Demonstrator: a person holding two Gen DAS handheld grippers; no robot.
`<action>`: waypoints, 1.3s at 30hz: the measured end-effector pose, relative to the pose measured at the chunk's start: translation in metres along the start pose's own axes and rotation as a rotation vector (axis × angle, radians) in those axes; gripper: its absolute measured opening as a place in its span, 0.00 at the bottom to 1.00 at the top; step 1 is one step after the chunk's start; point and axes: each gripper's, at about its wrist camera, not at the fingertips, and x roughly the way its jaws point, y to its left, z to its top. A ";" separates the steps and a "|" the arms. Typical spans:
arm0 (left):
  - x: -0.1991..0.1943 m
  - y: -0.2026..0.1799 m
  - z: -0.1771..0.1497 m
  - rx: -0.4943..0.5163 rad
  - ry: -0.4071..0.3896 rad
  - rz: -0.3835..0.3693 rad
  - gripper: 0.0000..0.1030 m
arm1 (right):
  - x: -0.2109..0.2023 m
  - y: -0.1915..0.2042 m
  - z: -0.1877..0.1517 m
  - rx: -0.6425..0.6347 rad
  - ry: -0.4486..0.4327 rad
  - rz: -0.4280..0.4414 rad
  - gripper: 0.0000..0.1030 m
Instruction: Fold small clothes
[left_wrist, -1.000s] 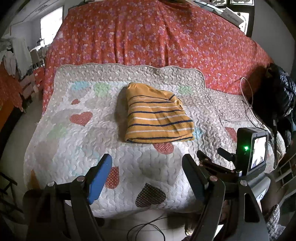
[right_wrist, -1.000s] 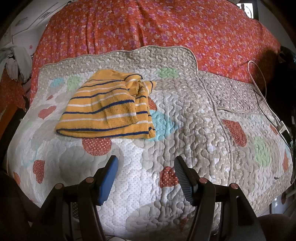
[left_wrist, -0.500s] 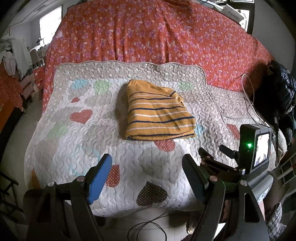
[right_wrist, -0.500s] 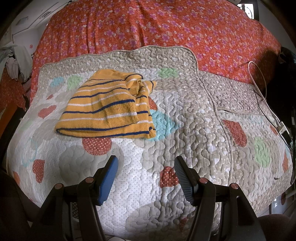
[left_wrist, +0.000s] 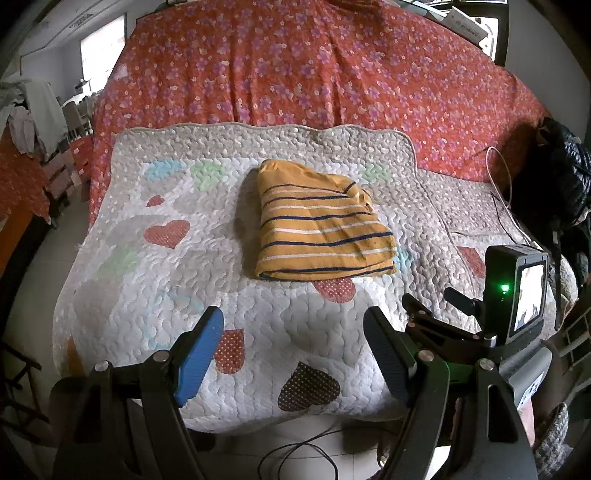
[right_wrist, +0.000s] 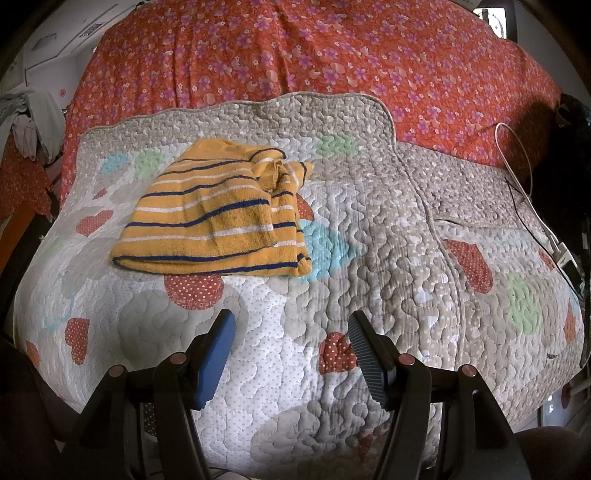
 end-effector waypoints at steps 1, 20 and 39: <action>0.000 0.001 0.000 0.000 0.000 -0.002 0.75 | 0.000 0.000 0.000 0.001 0.000 0.000 0.66; 0.024 0.012 -0.009 -0.042 0.121 -0.065 0.75 | 0.005 0.003 0.000 0.005 0.031 0.016 0.67; 0.088 0.033 -0.029 -0.104 0.289 -0.030 0.75 | 0.043 0.006 -0.005 0.059 0.176 0.059 0.68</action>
